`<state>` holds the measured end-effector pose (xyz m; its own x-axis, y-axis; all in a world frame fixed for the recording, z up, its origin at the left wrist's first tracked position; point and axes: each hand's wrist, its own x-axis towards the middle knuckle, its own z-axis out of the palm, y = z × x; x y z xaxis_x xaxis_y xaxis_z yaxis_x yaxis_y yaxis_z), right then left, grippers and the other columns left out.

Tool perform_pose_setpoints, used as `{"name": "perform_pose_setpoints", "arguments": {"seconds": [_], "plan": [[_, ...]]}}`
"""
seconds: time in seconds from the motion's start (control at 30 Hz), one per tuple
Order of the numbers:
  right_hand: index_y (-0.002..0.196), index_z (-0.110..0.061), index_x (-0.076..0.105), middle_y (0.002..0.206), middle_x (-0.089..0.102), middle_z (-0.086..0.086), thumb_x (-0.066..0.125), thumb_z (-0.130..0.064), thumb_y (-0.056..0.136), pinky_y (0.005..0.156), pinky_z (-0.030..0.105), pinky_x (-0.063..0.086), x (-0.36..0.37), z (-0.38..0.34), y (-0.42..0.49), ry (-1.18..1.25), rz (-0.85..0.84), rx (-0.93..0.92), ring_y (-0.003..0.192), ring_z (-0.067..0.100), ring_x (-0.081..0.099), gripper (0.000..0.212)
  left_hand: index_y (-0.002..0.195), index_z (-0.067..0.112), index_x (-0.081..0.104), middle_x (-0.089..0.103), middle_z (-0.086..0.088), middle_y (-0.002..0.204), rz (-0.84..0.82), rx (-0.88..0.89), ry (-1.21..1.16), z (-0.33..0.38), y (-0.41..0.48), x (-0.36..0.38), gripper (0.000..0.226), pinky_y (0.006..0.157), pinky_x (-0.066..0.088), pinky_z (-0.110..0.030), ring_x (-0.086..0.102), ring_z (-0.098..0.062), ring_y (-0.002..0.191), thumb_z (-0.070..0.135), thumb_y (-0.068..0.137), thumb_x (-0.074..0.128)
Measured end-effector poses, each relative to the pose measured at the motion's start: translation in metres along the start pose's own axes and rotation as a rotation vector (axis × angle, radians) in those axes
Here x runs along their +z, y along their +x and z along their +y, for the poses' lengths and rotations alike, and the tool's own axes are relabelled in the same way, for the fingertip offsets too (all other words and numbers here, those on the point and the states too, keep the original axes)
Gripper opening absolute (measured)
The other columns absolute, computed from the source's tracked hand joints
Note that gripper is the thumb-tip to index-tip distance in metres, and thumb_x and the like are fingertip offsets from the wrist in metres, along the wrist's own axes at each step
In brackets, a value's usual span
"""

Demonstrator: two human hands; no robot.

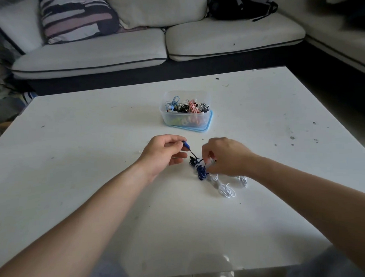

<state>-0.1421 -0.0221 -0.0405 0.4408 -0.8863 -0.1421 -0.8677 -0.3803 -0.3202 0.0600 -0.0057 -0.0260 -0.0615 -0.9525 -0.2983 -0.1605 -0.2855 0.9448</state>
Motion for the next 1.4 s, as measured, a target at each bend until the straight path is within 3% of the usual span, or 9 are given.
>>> {"name": "perform_pose_setpoints", "arguments": {"seconds": [0.2,0.47,0.6,0.73,0.8,1.0,1.23,1.3,1.4], "plan": [[0.109,-0.029,0.068,0.107,0.058,-0.004,0.059,-0.027,0.084,0.071,0.030,0.044,0.030,-0.015,0.000,-0.186,-0.016,0.020,0.100,0.023,0.060,0.027,0.104,0.012,0.067,0.071,-0.011,0.104,0.013,-0.086,0.127,-0.006,0.003,-0.003,0.014,0.068,0.056,-0.025,0.067,-0.017,0.076,0.010,0.099,0.054],[0.101,-0.037,0.068,0.101,0.066,-0.011,0.057,-0.024,0.081,0.070,0.029,0.050,0.023,-0.018,0.000,-0.042,-0.093,0.068,0.094,0.020,0.063,0.026,0.104,0.014,0.068,0.071,-0.008,0.097,-0.008,-0.054,0.403,-0.014,0.008,-0.007,0.014,0.067,0.053,-0.026,0.066,-0.016,0.076,0.011,0.092,0.062],[0.090,-0.024,0.072,0.079,0.069,-0.008,0.068,-0.021,0.082,0.064,0.023,0.049,0.001,-0.018,0.003,0.457,-0.088,0.153,0.072,0.011,0.063,0.009,0.088,0.027,0.069,0.073,0.002,0.092,-0.076,0.007,0.619,-0.024,0.011,-0.011,0.019,0.072,0.052,-0.026,0.067,-0.014,0.081,0.010,0.081,0.071],[0.094,-0.006,0.064,0.077,0.066,0.011,0.065,-0.006,0.094,0.063,0.025,0.052,-0.010,-0.017,0.000,1.202,-0.175,0.283,0.071,0.020,0.063,0.001,0.089,0.022,0.071,0.074,0.005,0.088,-0.114,0.019,0.697,-0.030,0.012,-0.010,0.026,0.069,0.051,-0.018,0.068,-0.009,0.075,0.000,0.075,0.071],[0.094,-0.004,0.063,0.074,0.063,0.011,0.066,-0.009,0.094,0.058,0.022,0.052,-0.009,-0.015,0.000,1.333,-0.165,0.296,0.066,0.018,0.063,0.006,0.088,0.019,0.072,0.075,0.003,0.086,-0.127,0.017,0.706,-0.033,0.013,-0.009,0.027,0.070,0.052,-0.019,0.069,-0.010,0.074,-0.002,0.072,0.070],[0.084,-0.007,0.065,0.066,0.064,0.007,0.068,-0.031,0.094,0.048,0.024,0.048,0.003,-0.019,0.003,1.171,0.014,0.335,0.050,0.016,0.059,0.026,0.089,0.022,0.071,0.073,0.005,0.088,-0.128,0.071,0.728,-0.030,0.020,-0.017,0.025,0.067,0.053,-0.018,0.064,-0.005,0.069,0.000,0.077,0.069],[0.095,-0.004,0.069,0.063,0.060,0.007,0.063,-0.019,0.096,0.051,0.025,0.049,0.005,-0.022,0.003,1.135,0.086,0.313,0.050,0.019,0.053,0.016,0.092,0.029,0.069,0.069,0.006,0.098,0.344,0.166,0.872,-0.038,0.043,-0.064,0.024,0.082,0.052,-0.031,0.064,-0.018,0.090,0.010,0.089,0.055],[0.096,-0.004,0.071,0.065,0.060,0.007,0.058,-0.017,0.099,0.054,0.027,0.050,0.008,-0.023,0.003,1.101,0.078,0.291,0.053,0.020,0.055,0.018,0.100,0.027,0.069,0.063,0.002,0.104,0.377,0.142,1.005,-0.042,0.049,-0.072,0.029,0.081,0.049,-0.034,0.060,-0.023,0.098,0.007,0.090,0.050],[0.096,-0.009,0.070,0.070,0.061,0.009,0.051,-0.012,0.101,0.060,0.031,0.053,0.012,-0.025,0.005,1.067,0.066,0.282,0.057,0.022,0.058,0.020,0.085,0.029,0.065,0.058,-0.001,0.097,0.400,0.121,1.106,-0.044,0.056,-0.075,0.031,0.071,0.041,-0.032,0.058,-0.028,0.095,0.003,0.085,0.049]]}}
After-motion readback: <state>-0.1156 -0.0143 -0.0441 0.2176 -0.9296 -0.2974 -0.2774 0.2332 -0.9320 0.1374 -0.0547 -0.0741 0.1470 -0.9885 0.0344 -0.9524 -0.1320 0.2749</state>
